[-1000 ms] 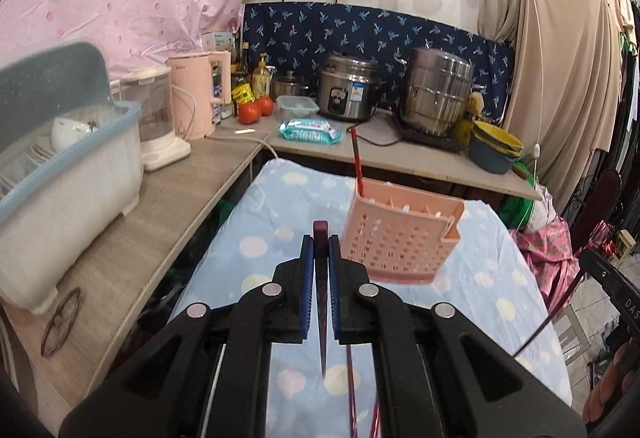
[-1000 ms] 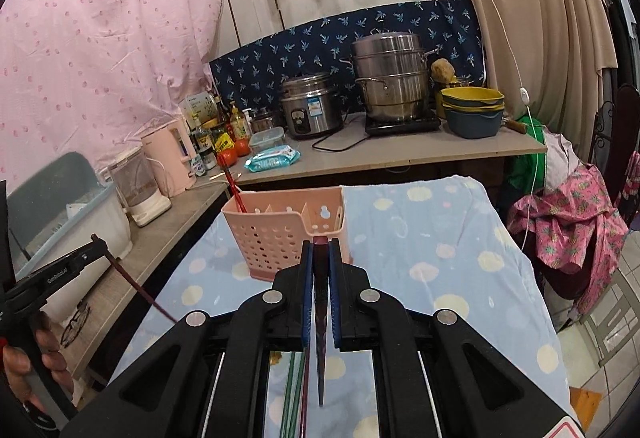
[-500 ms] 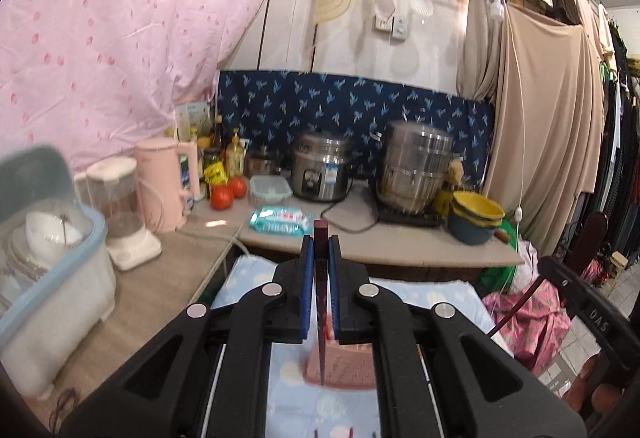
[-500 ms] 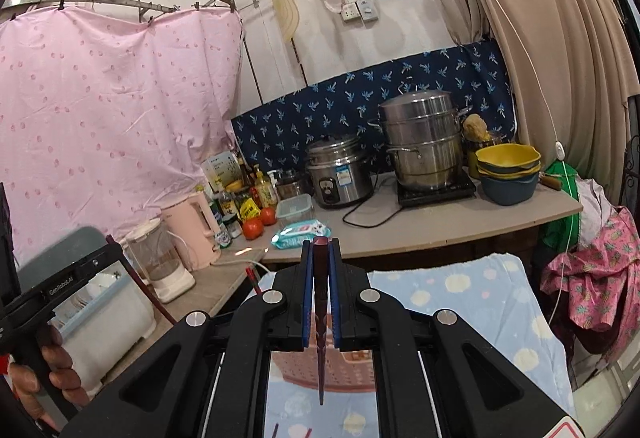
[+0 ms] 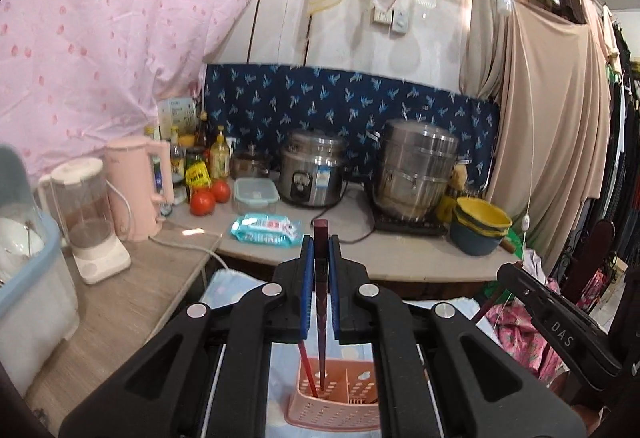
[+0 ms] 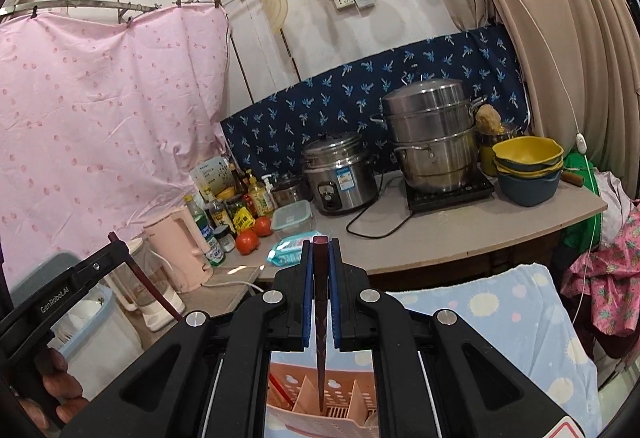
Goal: Organize utensils
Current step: 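Lift both chopsticks over the pink basket and open both tools to drop them in, then move both open tools back down to the remaining chopsticks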
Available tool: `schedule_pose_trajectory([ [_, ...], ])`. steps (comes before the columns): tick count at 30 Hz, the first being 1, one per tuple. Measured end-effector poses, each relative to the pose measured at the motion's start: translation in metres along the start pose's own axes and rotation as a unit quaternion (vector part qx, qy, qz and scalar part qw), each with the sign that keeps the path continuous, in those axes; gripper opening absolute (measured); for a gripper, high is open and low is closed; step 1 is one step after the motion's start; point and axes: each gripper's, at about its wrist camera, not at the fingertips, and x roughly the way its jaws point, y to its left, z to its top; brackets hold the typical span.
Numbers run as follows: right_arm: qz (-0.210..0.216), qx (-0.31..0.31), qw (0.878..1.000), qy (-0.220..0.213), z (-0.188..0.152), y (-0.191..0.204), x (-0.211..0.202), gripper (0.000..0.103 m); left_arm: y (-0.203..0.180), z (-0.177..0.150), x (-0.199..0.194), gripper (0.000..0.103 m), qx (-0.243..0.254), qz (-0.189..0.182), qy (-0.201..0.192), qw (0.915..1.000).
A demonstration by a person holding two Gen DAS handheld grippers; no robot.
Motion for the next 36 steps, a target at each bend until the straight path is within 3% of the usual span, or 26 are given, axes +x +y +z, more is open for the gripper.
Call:
schedule_pose_trajectory([
  [6, -0.01, 0.0, 0.999, 0.046, -0.03, -0.014, 0.028, 0.007, 0.01, -0.029, 0.029, 0.007, -0.007, 0.006, 0.044, 0.999],
  [10, -0.021, -0.003, 0.998, 0.053, -0.041, -0.018, 0.034, 0.008, 0.012, -0.041, 0.038, 0.008, -0.006, 0.004, 0.066, 0.9978],
  [11, -0.025, -0.003, 0.998, 0.05, -0.043, -0.018, 0.033, 0.014, 0.012, -0.043, 0.038, 0.009, -0.007, 0.007, 0.065, 0.9978],
  [12, -0.027, -0.001, 0.998, 0.049, -0.044, -0.019, 0.033, 0.018, 0.013, -0.044, 0.037, 0.017, -0.007, 0.01, 0.064, 0.9979],
  [13, -0.028, 0.002, 0.999, 0.046, -0.044, -0.021, 0.032, 0.029, 0.014, -0.045, 0.035, 0.035, -0.007, 0.017, 0.061, 0.998],
  [15, -0.031, 0.007, 0.999, 0.039, -0.044, -0.023, 0.027, 0.039, 0.015, -0.045, 0.028, 0.051, -0.01, 0.026, 0.047, 0.9985],
  [25, -0.024, -0.008, 0.999, 0.043, -0.058, -0.015, -0.002, 0.04, 0.013, -0.058, 0.002, 0.051, 0.022, 0.052, 0.051, 0.9971],
  [36, -0.016, -0.025, 0.997, 0.074, -0.105, -0.003, -0.046, 0.04, 0.016, -0.093, -0.034, 0.051, 0.034, 0.07, 0.079, 0.9939],
])
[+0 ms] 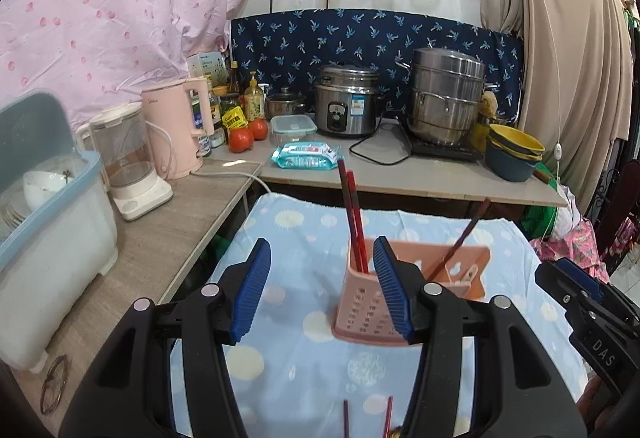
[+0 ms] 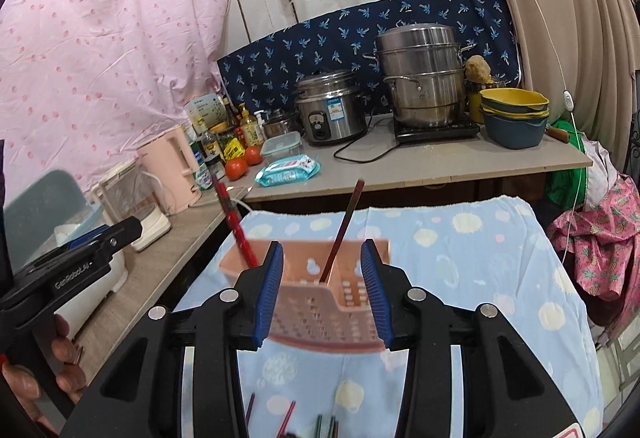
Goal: Organize utensils
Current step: 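Move both open tools back down to the remaining chopsticks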
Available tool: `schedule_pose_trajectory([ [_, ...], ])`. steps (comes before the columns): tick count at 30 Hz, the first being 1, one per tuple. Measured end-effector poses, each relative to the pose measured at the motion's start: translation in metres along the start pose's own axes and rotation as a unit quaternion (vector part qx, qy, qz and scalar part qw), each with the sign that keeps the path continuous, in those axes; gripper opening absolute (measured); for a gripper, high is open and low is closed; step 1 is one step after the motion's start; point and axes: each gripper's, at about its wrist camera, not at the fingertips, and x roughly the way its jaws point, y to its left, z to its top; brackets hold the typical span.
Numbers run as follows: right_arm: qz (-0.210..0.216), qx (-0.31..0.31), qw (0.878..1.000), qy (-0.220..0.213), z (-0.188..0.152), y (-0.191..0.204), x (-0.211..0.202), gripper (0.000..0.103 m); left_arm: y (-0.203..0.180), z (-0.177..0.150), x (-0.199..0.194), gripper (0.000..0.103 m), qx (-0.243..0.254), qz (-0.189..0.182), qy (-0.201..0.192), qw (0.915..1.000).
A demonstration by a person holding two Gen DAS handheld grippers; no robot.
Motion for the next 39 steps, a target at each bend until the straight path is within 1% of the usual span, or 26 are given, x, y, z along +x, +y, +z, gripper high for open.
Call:
schedule_pose_trajectory([
  [4, 0.008, 0.006, 1.0, 0.027, -0.03, -0.001, -0.013, 0.04, 0.005, -0.029, -0.011, 0.051, 0.003, 0.007, 0.018, 0.9998],
  [7, 0.002, 0.001, 0.999, 0.045, -0.057, 0.0, -0.025, 0.04, 0.009, -0.057, -0.018, 0.051, 0.01, 0.017, 0.035, 0.9992],
  [11, -0.012, 0.0, 0.998, 0.069, -0.099, -0.003, -0.044, 0.04, 0.018, -0.096, -0.027, 0.051, 0.007, 0.021, 0.065, 0.9976],
  [14, -0.028, -0.009, 0.996, 0.087, -0.132, -0.004, -0.06, 0.04, 0.019, -0.126, -0.036, 0.051, 0.017, 0.03, 0.081, 0.9961],
  [18, -0.054, -0.024, 0.992, 0.11, -0.175, -0.004, -0.08, 0.04, 0.02, -0.162, -0.047, 0.051, 0.017, 0.026, 0.106, 0.9939],
  [23, -0.06, -0.023, 0.987, 0.145, -0.22, -0.004, -0.095, 0.04, 0.016, -0.203, -0.057, 0.051, 0.023, 0.022, 0.135, 0.9904],
  [27, -0.06, -0.026, 0.984, 0.163, -0.243, 0.0, -0.099, 0.036, 0.016, -0.228, -0.061, 0.051, 0.015, 0.02, 0.155, 0.9876],
  [30, -0.055, -0.023, 0.983, 0.172, -0.251, 0.001, -0.099, 0.03, 0.015, -0.241, -0.063, 0.051, 0.015, 0.017, 0.165, 0.986],
  [32, -0.054, -0.025, 0.982, 0.177, -0.256, 0.004, -0.098, 0.025, 0.015, -0.246, -0.066, 0.051, 0.013, 0.015, 0.168, 0.9855],
  [39, -0.057, -0.027, 0.98, 0.188, -0.268, 0.009, -0.094, 0.017, 0.011, -0.255, -0.071, 0.051, 0.016, 0.002, 0.173, 0.9849],
])
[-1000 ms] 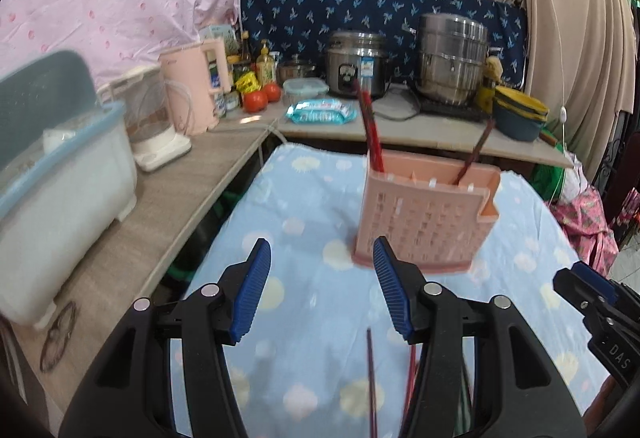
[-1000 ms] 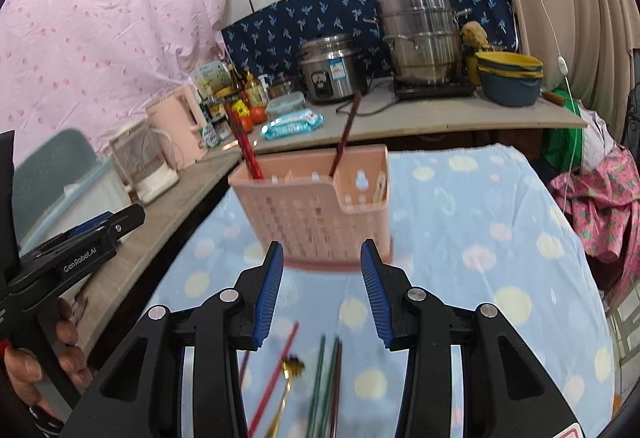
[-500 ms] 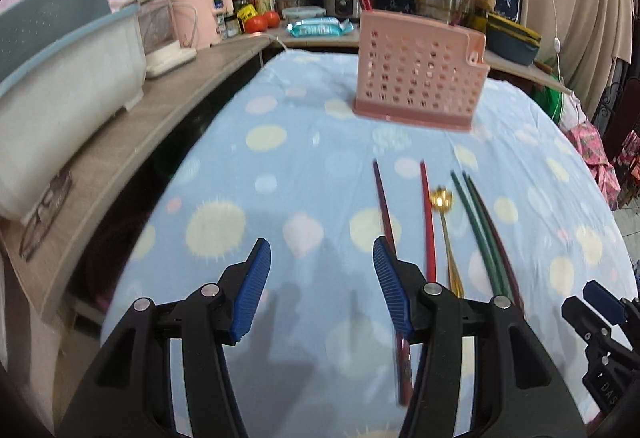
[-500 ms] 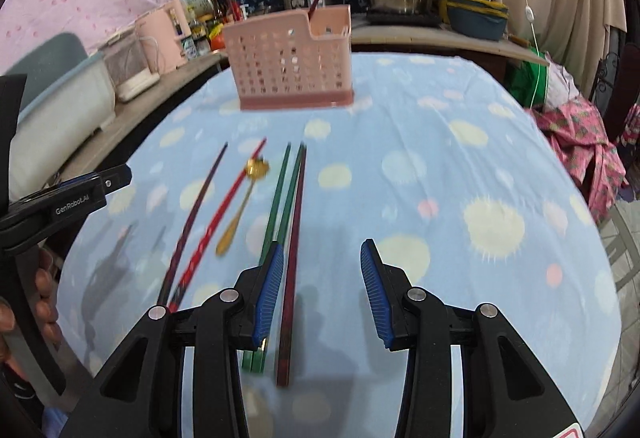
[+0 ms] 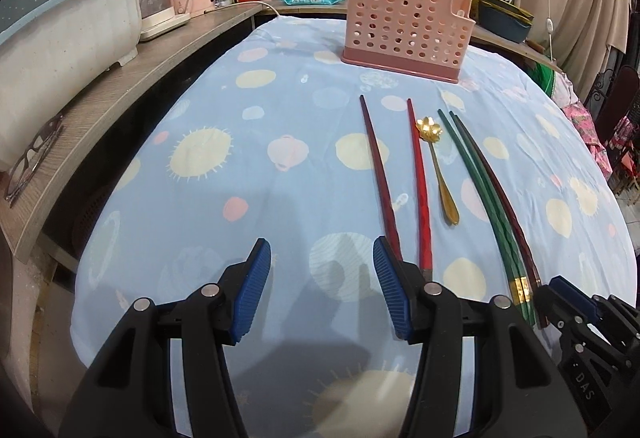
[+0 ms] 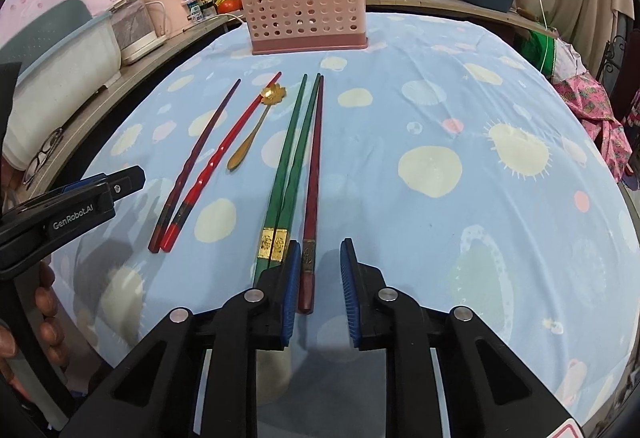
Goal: Organize utensils
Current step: 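Move both open tools back down to the remaining chopsticks, then grasp a dark-red chopstick with the right tool while the left tool grasps another dark-red chopstick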
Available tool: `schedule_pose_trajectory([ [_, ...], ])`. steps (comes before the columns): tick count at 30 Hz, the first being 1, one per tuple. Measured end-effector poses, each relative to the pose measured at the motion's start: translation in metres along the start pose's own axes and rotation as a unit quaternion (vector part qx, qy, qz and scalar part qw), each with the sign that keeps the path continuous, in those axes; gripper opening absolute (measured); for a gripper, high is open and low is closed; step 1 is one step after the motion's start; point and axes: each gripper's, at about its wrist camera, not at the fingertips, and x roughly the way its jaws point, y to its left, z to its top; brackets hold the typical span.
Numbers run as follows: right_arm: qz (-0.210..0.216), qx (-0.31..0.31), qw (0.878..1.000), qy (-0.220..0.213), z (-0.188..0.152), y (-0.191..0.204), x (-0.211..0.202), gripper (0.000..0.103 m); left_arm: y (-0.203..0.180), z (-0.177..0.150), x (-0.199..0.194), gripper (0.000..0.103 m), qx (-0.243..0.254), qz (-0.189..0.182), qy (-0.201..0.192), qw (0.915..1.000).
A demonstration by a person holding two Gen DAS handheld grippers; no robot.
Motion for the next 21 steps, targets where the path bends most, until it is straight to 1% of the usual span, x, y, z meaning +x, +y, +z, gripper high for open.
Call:
schedule_pose_trajectory([
  [9, -0.003, 0.006, 1.0, 0.002, -0.004, -0.003, 0.002, 0.007, -0.012, -0.005, 0.0, 0.051, 0.013, -0.016, 0.006, 0.9998],
  [14, -0.003, 0.006, 1.0, 0.002, -0.004, -0.003, 0.002, 0.007, -0.021, -0.01, 0.004, 0.051, 0.023, -0.024, 0.014, 0.9994],
  [19, -0.003, 0.007, 1.0, 0.002, -0.004, -0.003, 0.003, 0.007, -0.021, -0.014, 0.014, 0.048, 0.022, -0.024, 0.036, 0.9988],
  [21, -0.003, 0.007, 1.0, 0.002, -0.004, -0.003, 0.003, 0.007, -0.022, -0.015, 0.014, 0.047, 0.025, -0.022, 0.034, 0.9989],
])
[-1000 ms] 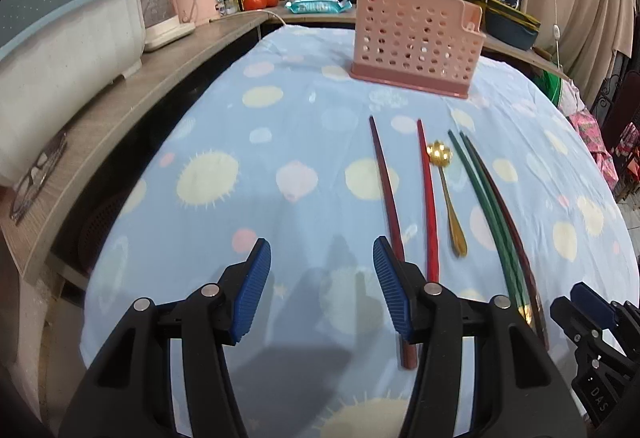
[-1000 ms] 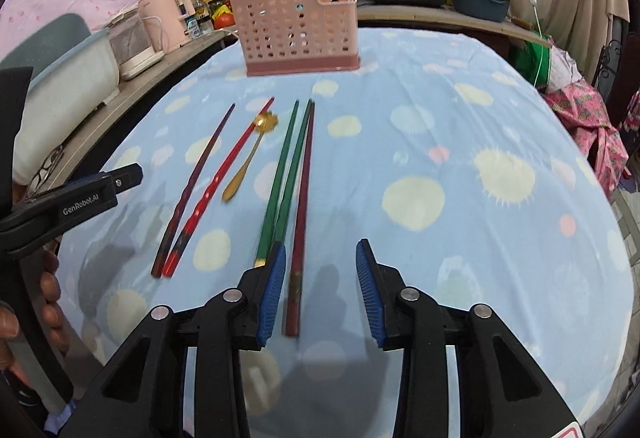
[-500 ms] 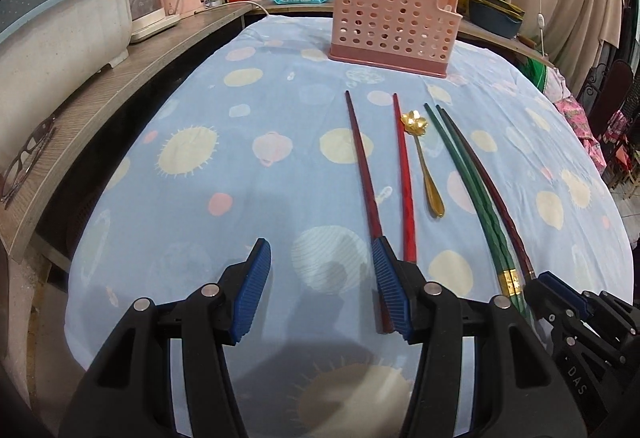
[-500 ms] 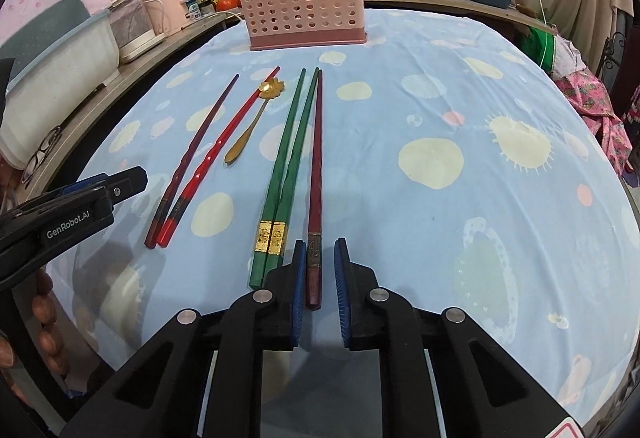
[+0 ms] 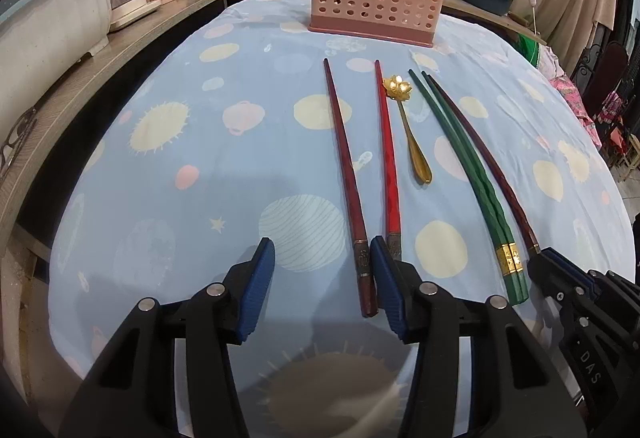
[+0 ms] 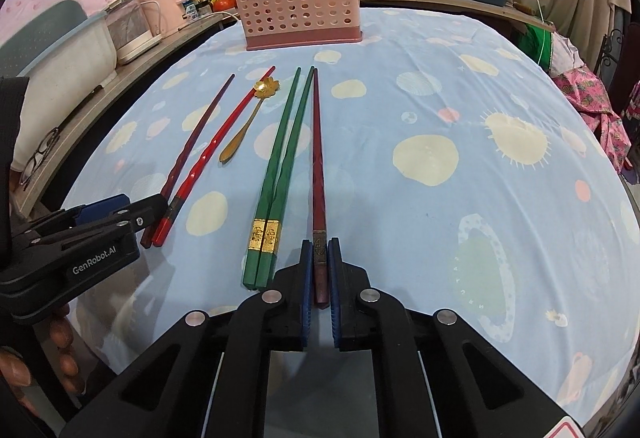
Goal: Organize utensils
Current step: 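Grasp a dark-red chopstick with the right tool while the left tool grasps another dark-red chopstick, then lift both held chopsticks up toward the pink basket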
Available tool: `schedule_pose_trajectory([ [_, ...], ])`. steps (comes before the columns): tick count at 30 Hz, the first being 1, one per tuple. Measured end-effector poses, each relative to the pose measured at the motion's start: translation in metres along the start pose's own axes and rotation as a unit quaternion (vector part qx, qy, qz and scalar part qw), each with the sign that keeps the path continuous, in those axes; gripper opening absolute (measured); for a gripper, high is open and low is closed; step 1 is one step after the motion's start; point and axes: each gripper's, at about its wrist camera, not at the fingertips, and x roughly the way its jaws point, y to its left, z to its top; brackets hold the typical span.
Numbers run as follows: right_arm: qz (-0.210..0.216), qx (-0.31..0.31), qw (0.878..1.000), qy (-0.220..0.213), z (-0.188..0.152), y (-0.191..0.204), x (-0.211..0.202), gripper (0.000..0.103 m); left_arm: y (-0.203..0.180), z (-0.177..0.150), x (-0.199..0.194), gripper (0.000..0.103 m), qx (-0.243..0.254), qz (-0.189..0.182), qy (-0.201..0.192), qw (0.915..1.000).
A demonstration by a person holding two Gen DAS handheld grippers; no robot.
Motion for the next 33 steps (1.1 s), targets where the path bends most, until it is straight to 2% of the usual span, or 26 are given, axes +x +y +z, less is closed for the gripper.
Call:
schedule_pose_trajectory([
  [2, 0.0, 0.0, 1.0, 0.0, 0.0, 0.0, 0.0, 0.007, -0.001, -0.001, 0.0, 0.046, 0.001, 0.001, 0.0, 1.0],
  [9, 0.001, 0.001, 1.0, -0.001, 0.0, 0.0, 0.001, 0.007, -0.001, -0.002, -0.001, 0.029, 0.006, 0.002, -0.002, 1.0],
  [11, 0.002, 0.002, 1.0, -0.001, 0.0, 0.0, 0.001, 0.007, -0.001, -0.003, -0.001, 0.02, 0.009, 0.0, -0.002, 1.0],
  [13, 0.002, 0.001, 1.0, 0.0, 0.0, 0.0, 0.001, 0.007, -0.002, -0.003, -0.002, 0.007, 0.009, -0.002, -0.001, 1.0],
  [23, 0.008, 0.01, 1.0, -0.006, 0.002, -0.005, -0.006, 0.007, 0.006, -0.001, -0.015, 0.007, -0.005, -0.013, -0.009, 0.9999],
  [33, 0.019, 0.032, 0.998, -0.052, 0.029, -0.017, -0.037, 0.007, 0.02, 0.025, -0.047, 0.007, -0.026, -0.019, -0.047, 0.9984],
])
